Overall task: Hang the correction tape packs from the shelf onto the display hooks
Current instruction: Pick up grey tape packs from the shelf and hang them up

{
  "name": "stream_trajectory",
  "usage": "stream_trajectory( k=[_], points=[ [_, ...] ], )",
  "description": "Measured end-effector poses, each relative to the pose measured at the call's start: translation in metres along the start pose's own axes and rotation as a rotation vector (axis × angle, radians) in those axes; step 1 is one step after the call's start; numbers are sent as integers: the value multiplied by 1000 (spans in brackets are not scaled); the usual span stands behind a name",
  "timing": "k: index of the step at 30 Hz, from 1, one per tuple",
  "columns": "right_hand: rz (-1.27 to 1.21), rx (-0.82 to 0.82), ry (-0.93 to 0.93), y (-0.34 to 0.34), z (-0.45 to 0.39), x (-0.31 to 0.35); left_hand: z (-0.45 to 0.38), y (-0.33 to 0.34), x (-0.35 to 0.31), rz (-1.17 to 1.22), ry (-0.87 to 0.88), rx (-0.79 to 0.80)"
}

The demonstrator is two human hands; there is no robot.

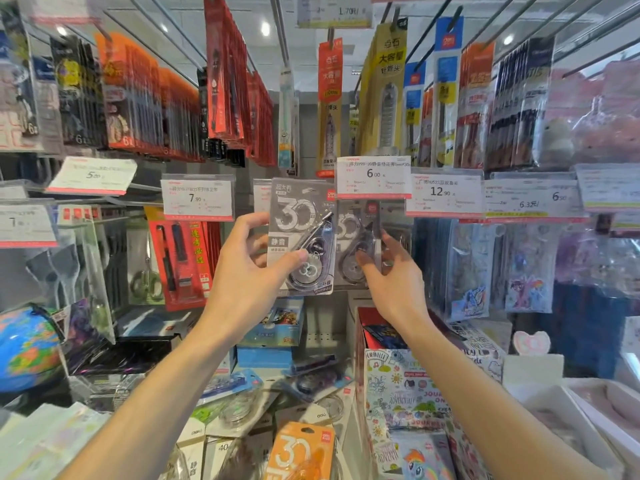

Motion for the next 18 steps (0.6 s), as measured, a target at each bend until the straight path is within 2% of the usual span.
stream_trajectory(
  k=[4, 11, 14, 18],
  points=[
    [142, 14, 40, 5, -13, 3, 1, -1, 0, 14, 4, 7],
    [161, 115, 21, -30, -8, -3, 9, 4, 5, 42, -23, 52],
    [66, 174, -21, -47, 7, -5, 13, 13, 7, 76, -60, 71],
    [-106, 386, -60, -53, 33, -2, 19, 29, 10, 148, -96, 78]
  ],
)
Point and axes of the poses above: each hand's wrist, its own z-axis away from the middle knuckle, its own y-axis out of the palm, x = y × z, the point moved 1 cm from there along -z, towards the middle knuckle, and after that the axes turned 14 degrees about y, right-handed, at the moved point
